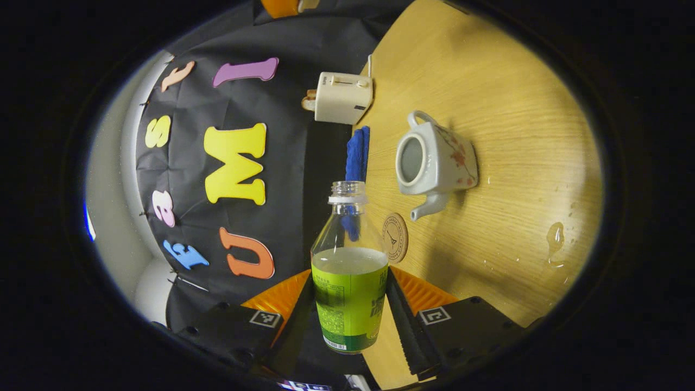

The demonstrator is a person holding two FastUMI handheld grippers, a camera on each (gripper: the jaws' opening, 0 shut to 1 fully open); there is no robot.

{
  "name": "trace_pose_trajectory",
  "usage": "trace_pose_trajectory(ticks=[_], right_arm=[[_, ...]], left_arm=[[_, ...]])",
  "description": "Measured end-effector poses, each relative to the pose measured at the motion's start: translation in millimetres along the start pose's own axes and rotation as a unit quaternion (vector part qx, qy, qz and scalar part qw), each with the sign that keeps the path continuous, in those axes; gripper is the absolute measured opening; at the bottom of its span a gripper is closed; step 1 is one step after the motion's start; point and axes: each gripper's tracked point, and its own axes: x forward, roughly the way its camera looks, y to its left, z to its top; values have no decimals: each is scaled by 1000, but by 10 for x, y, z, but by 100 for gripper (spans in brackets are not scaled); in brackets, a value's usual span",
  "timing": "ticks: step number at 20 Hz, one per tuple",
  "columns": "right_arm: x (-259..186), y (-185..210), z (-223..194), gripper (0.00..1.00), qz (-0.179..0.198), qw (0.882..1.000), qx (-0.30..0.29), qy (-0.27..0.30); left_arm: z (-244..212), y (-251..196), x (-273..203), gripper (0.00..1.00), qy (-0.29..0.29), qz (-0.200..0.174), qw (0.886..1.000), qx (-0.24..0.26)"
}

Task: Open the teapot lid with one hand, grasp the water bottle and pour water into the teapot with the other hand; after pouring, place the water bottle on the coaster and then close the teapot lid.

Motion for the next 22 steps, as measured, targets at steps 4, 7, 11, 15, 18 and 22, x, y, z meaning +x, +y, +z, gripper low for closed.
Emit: trace_pose_trajectory(ticks=[4,7,11,15,18,22], right_arm=[[-7,-17,-3,0,-2,1000,5,1],[6,-96,-3,0,-11,1000,2,2],[16,-135,-10,0,-13,1000,14,5],[18,-182,-11,0,-17,1000,17,8],[20,-215,-11,0,-21,1000,17,6],[28,-211,-40,0,-16,1000,25,11]], left_arm=[[20,115,45,77,9,8,997,80],[113,137,6,77,8,12,991,135],[162,244,-43,77,26,24,981,192],[203,219,-58,77,31,18,975,220],[187,283,-51,77,44,16,966,255],[241,436,-72,77,47,22,955,292]])
